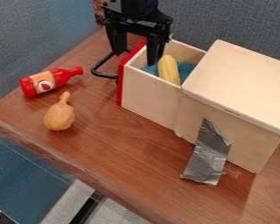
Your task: Close the drawer
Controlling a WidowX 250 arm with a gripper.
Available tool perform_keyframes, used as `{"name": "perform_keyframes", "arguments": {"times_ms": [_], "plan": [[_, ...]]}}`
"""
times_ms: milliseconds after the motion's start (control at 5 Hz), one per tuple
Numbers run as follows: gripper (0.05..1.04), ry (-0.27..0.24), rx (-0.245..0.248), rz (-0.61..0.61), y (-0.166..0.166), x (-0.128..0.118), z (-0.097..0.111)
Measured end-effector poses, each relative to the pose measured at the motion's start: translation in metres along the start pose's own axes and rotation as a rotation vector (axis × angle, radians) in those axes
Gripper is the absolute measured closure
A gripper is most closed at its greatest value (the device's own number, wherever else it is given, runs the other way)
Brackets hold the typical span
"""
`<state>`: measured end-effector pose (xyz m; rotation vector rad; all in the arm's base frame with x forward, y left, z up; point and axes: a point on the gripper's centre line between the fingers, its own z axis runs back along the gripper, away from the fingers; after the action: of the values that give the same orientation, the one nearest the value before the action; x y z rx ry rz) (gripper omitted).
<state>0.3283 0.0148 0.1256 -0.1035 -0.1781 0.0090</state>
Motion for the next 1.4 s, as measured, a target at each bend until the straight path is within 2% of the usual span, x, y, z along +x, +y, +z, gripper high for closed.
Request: {"name": "perform_keyframes", "arguments": {"times_ms": [200, 400, 800, 1200, 1400], "plan": [[0.083, 0.030, -0.003, 0.002, 0.001, -0.002, -0.009], [0.083, 0.031, 0.005, 0.056, 0.021, -0.002, -0.005], [0.083, -0.002, 0.018, 0.093, 0.050, 0.012, 0.005], [0.083, 0.065, -0.005, -0.012, 0.088, 0.030, 0.003], [0.083, 0.151, -0.053, -0.116, 0.102, 0.039, -0.010]]}}
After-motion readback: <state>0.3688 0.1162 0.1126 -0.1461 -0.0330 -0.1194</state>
